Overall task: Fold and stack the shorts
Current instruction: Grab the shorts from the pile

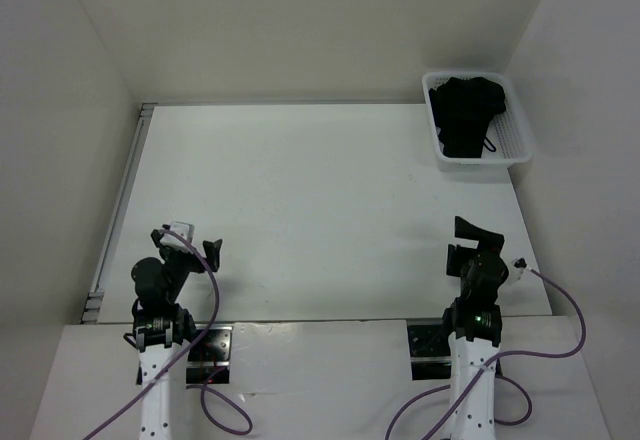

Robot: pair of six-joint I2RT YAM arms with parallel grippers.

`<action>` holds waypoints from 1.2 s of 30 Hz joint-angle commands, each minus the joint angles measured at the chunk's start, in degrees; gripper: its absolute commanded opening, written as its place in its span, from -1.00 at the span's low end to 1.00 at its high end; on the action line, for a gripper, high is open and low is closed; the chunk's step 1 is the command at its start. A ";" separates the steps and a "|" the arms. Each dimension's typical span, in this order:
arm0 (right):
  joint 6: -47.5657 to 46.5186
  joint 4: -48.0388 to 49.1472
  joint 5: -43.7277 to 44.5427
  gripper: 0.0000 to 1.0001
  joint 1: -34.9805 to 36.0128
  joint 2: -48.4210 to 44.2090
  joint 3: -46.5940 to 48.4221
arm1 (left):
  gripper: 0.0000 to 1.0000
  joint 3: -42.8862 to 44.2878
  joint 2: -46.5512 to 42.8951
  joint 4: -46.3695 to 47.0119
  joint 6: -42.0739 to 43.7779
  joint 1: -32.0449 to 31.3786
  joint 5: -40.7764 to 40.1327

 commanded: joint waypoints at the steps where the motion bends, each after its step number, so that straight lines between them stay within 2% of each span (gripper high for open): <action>1: -5.17 1.01 -10.94 1.00 -0.46 -1.09 -1.73 | 0.98 0.15 -6.97 -5.48 0.19 -0.01 21.12; 4: -10.44 12.95 -15.13 1.00 0.15 -1.09 -1.22 | 0.98 1.74 -6.97 -10.77 0.19 -0.01 35.13; 6: -16.76 12.99 -11.29 1.00 0.86 -1.09 3.44 | 0.98 1.74 -6.97 -9.56 0.19 -0.01 37.87; 7: -21.39 12.38 -10.30 1.00 2.16 -1.09 6.32 | 0.98 0.96 -6.97 -6.50 0.19 -0.01 37.89; 8: -23.53 13.51 -8.38 1.00 3.22 1.09 9.14 | 0.98 -0.53 -6.97 1.54 0.19 -0.01 34.15; 11: -29.06 14.57 -4.94 1.00 5.07 9.16 14.77 | 0.98 -0.55 -6.97 6.88 0.19 -0.01 30.60; 12: -29.96 14.57 -3.89 1.00 5.60 13.64 17.49 | 0.98 -0.55 -6.97 8.20 0.19 -0.01 29.72; 13: -31.53 15.53 -3.88 1.00 6.65 18.81 24.13 | 0.98 -0.55 -6.97 10.30 0.19 -0.01 27.54; 14: -33.29 15.54 -2.92 1.00 7.53 30.79 28.37 | 0.98 -0.55 -6.36 12.67 0.19 -0.01 26.65; 15: -35.91 13.45 -1.34 1.00 8.67 37.00 32.94 | 0.98 -0.55 -6.36 16.43 0.19 -0.01 26.03; 16: -36.72 10.99 5.46 1.00 10.07 42.98 42.56 | 0.98 -0.55 -5.75 17.60 0.19 -0.01 25.41; 17: -37.86 6.01 9.62 1.00 13.39 53.74 47.00 | 0.98 0.06 -4.52 18.83 0.19 -0.01 24.62; 20: -43.39 3.85 16.94 1.00 16.23 69.42 61.87 | 0.98 2.26 -1.88 19.37 0.19 -0.01 20.15; 23: -49.90 3.85 22.21 1.00 16.24 79.30 73.82 | 0.98 5.07 0.14 18.32 0.19 -0.01 13.14; 24: -54.09 2.02 22.75 1.00 16.24 86.82 81.51 | 0.98 5.69 1.45 18.32 0.19 -0.01 11.45; 26: -57.98 -2.01 25.63 1.00 15.71 94.76 90.07 | 0.98 8.22 3.56 17.80 0.19 -0.01 6.98; 27: -61.31 -3.08 27.05 1.00 15.71 102.37 98.29 | 0.98 9.37 7.14 15.61 0.19 -0.01 6.08; 28: -62.99 -3.88 27.84 1.00 15.19 105.84 102.20 | 0.98 10.78 9.44 15.59 0.19 -0.01 5.46; 29: -64.14 -5.62 28.81 1.00 14.14 109.01 105.90 | 0.98 12.44 11.81 11.24 0.19 -0.01 5.46; 30: -64.68 -6.60 28.82 1.00 13.52 115.13 114.03 | 0.98 15.85 14.79 9.81 0.19 -0.01 4.76; 33: -68.98 -8.89 22.00 1.00 9.58 129.29 131.45 | 0.98 24.21 34.09 4.53 0.19 -0.01 2.39; 35: -68.91 -8.89 18.72 1.00 7.99 133.11 135.18 | 0.98 32.53 41.86 -2.75 0.19 -0.01 4.56; 36: -68.29 -10.03 18.71 1.00 6.67 136.43 136.07 | 0.98 35.20 49.03 -4.78 0.19 -0.01 5.27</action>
